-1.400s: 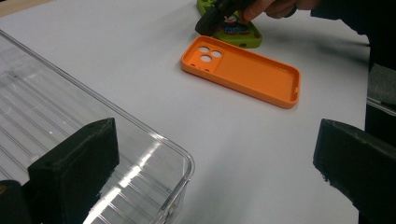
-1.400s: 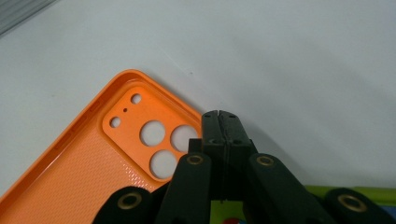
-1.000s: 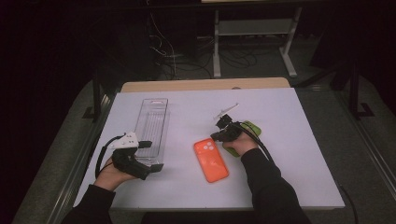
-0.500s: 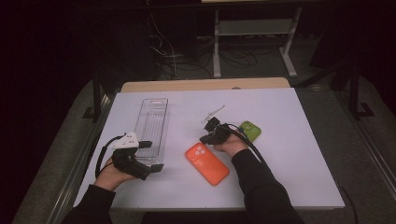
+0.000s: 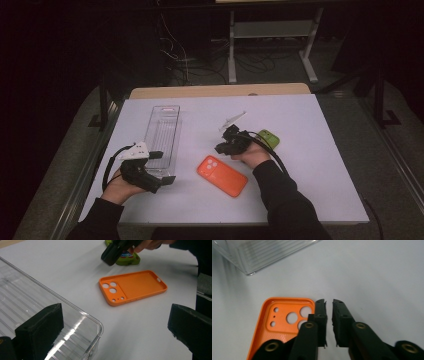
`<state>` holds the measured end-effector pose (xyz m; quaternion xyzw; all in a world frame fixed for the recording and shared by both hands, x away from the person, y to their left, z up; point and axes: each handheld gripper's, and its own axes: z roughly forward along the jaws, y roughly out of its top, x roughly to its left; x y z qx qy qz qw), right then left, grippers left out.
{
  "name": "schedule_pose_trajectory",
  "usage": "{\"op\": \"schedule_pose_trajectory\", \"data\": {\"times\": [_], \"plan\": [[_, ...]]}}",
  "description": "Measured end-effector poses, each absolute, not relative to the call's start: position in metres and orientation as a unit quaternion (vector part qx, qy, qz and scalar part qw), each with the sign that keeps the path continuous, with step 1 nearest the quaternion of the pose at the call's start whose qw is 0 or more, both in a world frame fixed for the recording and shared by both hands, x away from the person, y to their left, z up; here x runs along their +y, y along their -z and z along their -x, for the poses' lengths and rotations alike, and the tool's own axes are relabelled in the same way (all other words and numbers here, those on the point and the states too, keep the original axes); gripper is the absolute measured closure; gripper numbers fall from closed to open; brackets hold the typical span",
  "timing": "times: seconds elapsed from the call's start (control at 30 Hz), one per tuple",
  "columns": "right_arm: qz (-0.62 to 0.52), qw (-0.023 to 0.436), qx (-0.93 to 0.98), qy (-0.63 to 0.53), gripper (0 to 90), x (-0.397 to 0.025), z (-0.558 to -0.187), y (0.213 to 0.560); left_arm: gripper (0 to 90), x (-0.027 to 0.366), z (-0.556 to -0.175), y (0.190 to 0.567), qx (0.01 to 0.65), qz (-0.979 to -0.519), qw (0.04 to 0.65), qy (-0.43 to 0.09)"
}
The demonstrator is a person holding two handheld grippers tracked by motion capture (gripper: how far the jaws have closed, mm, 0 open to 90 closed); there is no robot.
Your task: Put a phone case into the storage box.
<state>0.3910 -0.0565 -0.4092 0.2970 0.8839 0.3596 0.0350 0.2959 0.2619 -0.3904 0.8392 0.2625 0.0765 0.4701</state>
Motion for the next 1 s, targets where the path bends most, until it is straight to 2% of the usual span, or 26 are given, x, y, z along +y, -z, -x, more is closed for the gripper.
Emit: {"op": "schedule_pose_trajectory", "data": {"times": [0.23,0.3,0.4,0.8,0.93,1.0], "plan": [[-0.316,0.056,0.866,-0.383,55.8,-0.095,-0.373,0.395,0.0,0.26,-0.296,0.39,0.263,-0.841,0.468,-0.074],[-0.323,0.059,0.858,-0.395,45.8,-0.107,-0.365,0.393,0.0,0.262,-0.297,0.39,0.259,-0.846,0.46,-0.073],[-0.33,0.065,0.852,-0.4,36.7,-0.123,-0.354,0.392,0.0,0.261,-0.297,0.39,0.264,-0.845,0.459,-0.07],[-0.36,0.119,0.831,-0.408,12.6,-0.169,-0.32,0.403,0.0,0.258,-0.296,0.391,0.256,-0.846,0.462,-0.076],[-0.358,0.115,0.835,-0.402,1.1,-0.177,-0.308,0.413,0.0,0.259,-0.296,0.391,0.256,-0.846,0.46,-0.081],[-0.363,0.113,0.836,-0.395,0.0,-0.179,-0.301,0.417,0.0,0.259,-0.296,0.391,0.257,-0.846,0.46,-0.081]]}}
